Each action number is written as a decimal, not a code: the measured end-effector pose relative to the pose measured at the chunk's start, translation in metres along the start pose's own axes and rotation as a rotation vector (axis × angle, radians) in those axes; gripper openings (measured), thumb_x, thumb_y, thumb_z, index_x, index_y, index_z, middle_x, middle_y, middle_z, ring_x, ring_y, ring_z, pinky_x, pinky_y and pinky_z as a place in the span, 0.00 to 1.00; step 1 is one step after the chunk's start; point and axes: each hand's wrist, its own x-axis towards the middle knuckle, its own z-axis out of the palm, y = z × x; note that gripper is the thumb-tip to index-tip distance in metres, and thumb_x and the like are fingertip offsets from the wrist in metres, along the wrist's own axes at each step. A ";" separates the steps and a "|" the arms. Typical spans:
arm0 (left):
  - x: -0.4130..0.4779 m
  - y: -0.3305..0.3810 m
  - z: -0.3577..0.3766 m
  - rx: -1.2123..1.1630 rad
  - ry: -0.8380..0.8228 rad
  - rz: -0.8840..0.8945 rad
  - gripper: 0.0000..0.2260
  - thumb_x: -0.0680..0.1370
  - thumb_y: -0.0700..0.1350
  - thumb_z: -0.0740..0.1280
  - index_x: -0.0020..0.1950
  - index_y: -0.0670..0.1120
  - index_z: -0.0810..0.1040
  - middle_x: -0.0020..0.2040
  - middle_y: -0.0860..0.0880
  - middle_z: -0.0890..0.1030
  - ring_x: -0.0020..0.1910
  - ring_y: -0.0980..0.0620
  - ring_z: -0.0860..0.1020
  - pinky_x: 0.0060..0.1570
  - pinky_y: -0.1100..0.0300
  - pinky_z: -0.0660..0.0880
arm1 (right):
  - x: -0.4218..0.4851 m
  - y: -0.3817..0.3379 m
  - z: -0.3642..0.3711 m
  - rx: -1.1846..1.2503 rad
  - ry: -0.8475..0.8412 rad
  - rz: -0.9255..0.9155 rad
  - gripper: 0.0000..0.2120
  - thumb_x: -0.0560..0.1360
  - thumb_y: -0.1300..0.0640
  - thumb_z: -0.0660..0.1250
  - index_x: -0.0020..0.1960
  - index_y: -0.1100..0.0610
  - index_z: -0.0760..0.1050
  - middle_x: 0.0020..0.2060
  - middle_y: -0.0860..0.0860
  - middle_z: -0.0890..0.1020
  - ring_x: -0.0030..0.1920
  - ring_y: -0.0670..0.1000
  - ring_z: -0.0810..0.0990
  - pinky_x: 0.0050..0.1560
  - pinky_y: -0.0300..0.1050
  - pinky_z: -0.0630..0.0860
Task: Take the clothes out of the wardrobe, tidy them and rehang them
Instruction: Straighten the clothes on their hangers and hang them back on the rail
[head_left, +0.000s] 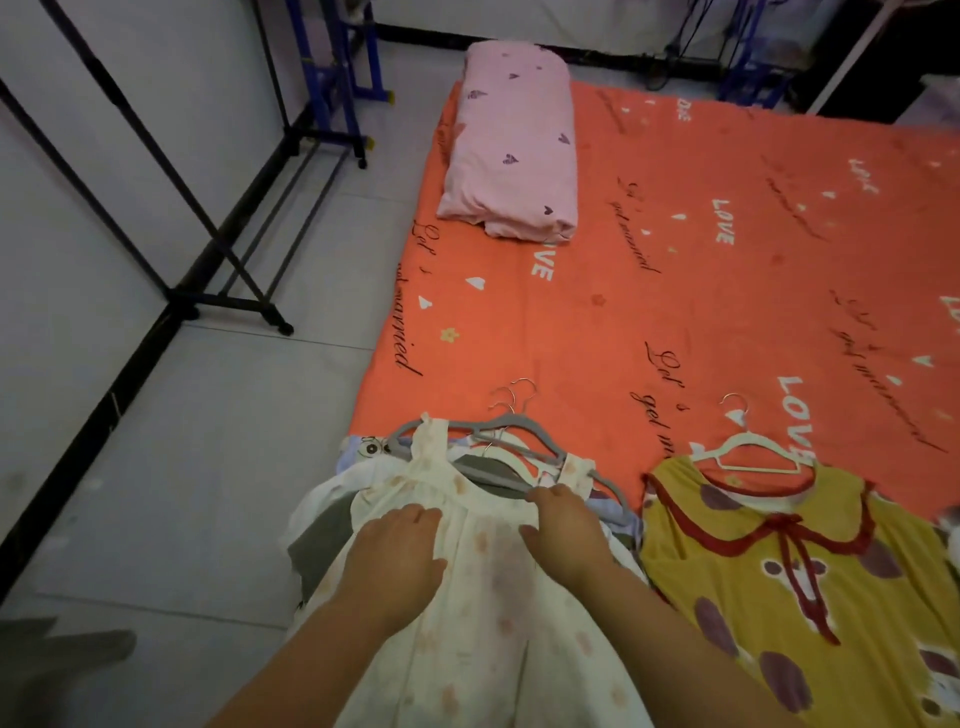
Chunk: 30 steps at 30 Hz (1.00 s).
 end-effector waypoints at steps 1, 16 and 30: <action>0.015 0.001 0.005 0.000 -0.001 -0.010 0.22 0.79 0.57 0.56 0.72 0.53 0.60 0.71 0.54 0.66 0.67 0.54 0.67 0.68 0.58 0.60 | 0.022 0.006 0.002 -0.004 -0.004 0.001 0.18 0.77 0.53 0.62 0.66 0.54 0.69 0.62 0.54 0.74 0.60 0.55 0.74 0.60 0.47 0.71; 0.135 0.013 0.071 -0.002 -0.034 -0.027 0.24 0.80 0.55 0.57 0.74 0.51 0.58 0.73 0.52 0.64 0.70 0.53 0.64 0.69 0.57 0.58 | 0.203 0.069 0.061 0.083 0.135 0.084 0.19 0.77 0.59 0.58 0.68 0.59 0.65 0.60 0.60 0.72 0.60 0.61 0.71 0.56 0.53 0.69; 0.072 0.031 -0.014 -0.087 0.345 0.087 0.27 0.76 0.47 0.66 0.73 0.48 0.62 0.73 0.48 0.63 0.69 0.49 0.65 0.67 0.58 0.61 | 0.066 0.027 -0.013 0.416 0.465 -0.155 0.08 0.75 0.63 0.65 0.53 0.59 0.78 0.47 0.57 0.74 0.45 0.59 0.76 0.40 0.52 0.72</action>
